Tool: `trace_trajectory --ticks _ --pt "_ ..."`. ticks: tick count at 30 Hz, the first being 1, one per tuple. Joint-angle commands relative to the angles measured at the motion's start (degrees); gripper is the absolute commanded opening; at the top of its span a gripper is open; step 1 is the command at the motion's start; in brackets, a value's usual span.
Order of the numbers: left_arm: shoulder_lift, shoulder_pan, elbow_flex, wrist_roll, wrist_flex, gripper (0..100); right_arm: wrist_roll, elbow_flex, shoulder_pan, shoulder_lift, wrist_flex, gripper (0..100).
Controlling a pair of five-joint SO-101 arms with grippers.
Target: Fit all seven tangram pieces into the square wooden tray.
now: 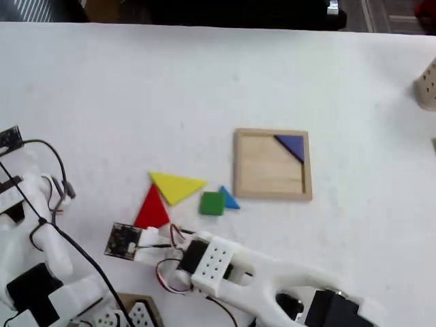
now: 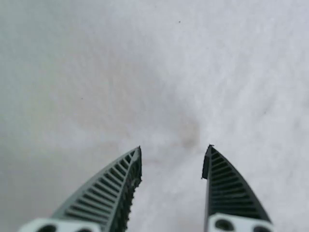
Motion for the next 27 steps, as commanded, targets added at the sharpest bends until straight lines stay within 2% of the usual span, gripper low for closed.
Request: trace_trajectory --ticks 1,5,18,27 --pt "0.22 -0.13 -2.73 -0.97 0.0 21 -0.44 -0.26 -0.04 -1.54 -1.36 25.2" --pt "0.22 -0.13 -2.73 -0.97 0.0 21 -0.53 -0.62 4.88 -0.4 -3.56 25.2" --pt "0.22 -0.31 -2.46 -0.97 0.0 21 -0.53 -6.77 4.62 6.64 2.77 25.1" --pt "0.22 -0.22 -2.46 -0.97 0.0 21 -0.18 -7.03 9.89 6.55 5.32 25.4"
